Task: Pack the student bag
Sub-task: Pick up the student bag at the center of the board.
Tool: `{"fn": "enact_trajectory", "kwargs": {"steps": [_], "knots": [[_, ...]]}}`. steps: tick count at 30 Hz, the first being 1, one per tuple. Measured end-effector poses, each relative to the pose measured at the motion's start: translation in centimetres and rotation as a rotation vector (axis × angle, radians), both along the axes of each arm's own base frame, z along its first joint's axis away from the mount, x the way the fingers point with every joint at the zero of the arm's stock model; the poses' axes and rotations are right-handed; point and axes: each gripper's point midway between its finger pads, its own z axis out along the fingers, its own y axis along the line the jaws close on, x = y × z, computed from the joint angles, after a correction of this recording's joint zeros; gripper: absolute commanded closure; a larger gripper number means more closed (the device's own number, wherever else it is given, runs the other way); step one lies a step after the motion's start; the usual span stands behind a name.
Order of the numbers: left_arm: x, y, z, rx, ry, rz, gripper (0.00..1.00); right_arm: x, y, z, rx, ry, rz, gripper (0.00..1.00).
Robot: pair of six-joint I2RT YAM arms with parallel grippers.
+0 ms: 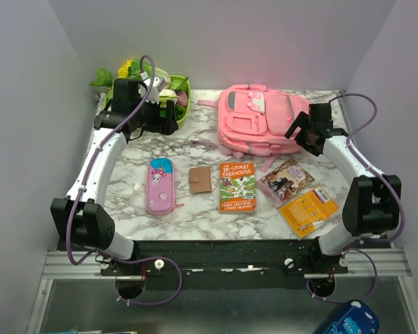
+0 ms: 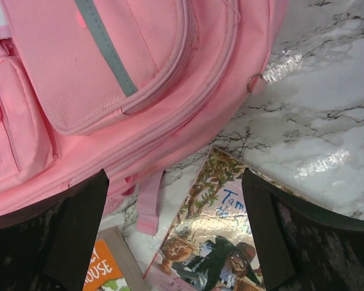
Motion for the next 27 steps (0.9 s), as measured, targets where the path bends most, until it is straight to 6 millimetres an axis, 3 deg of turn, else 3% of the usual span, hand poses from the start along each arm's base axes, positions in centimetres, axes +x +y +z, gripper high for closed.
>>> {"fn": "enact_trajectory", "kwargs": {"steps": [6,11,17,22,27], "knots": [[-0.1,0.0,-0.8,0.003,0.017,0.002,0.01,1.7,0.4,-1.5,0.043,0.026,-0.042,0.00],[-0.4,0.1,-2.1,0.008,0.045,0.003,0.01,2.4,0.5,-1.5,0.076,0.005,-0.082,0.02],[-0.5,0.1,-2.8,0.011,0.064,0.003,0.01,3.1,0.8,-3.0,0.135,0.013,-0.158,0.14],[-0.3,0.1,-2.7,0.011,0.056,0.004,0.01,2.4,1.1,-5.2,0.194,0.015,-0.209,0.29],[-0.3,0.2,-2.9,0.015,0.056,0.008,0.01,3.3,1.6,-4.7,0.236,-0.026,-0.213,0.40]]}}
